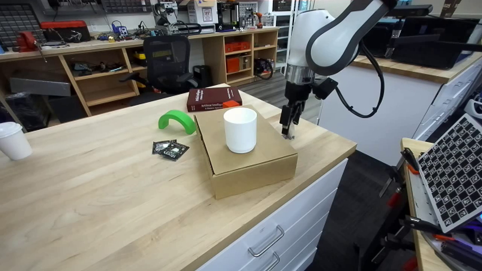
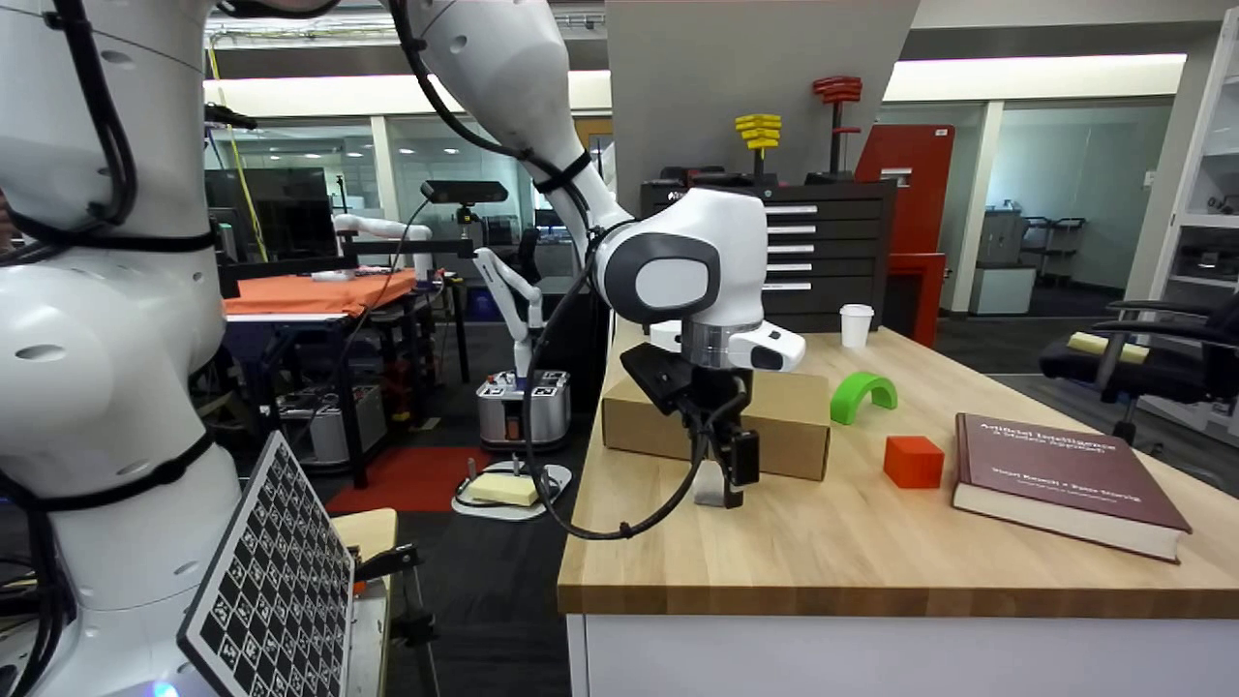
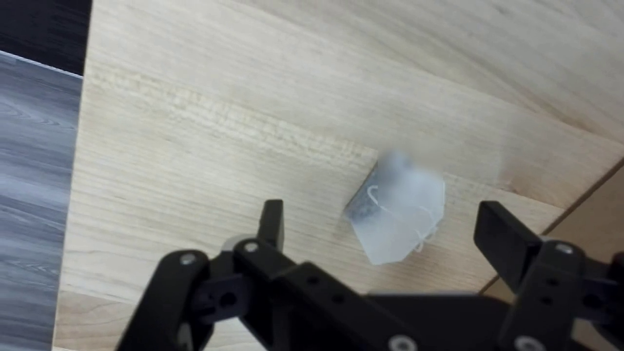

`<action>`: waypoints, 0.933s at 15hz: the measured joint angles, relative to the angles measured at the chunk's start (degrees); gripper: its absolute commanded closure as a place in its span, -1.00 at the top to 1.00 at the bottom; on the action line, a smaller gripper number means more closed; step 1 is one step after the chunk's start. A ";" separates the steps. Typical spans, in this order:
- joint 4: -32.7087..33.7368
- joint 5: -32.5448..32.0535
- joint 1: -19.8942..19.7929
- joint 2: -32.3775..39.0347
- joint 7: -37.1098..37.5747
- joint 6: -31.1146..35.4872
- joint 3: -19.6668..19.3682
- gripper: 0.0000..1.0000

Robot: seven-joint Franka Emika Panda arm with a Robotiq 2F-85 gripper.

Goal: Pick up the teabag from the countertop and put it inside the white mug on top of the brown box

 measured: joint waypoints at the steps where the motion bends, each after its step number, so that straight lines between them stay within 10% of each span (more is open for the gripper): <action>1: 0.01 -0.01 0.00 0.00 0.23 0.00 0.00 1.00; 3: 0.03 -0.01 0.00 0.00 0.28 0.00 0.00 0.48; 14: 0.44 0.04 -0.07 0.00 0.28 0.00 -0.03 -0.91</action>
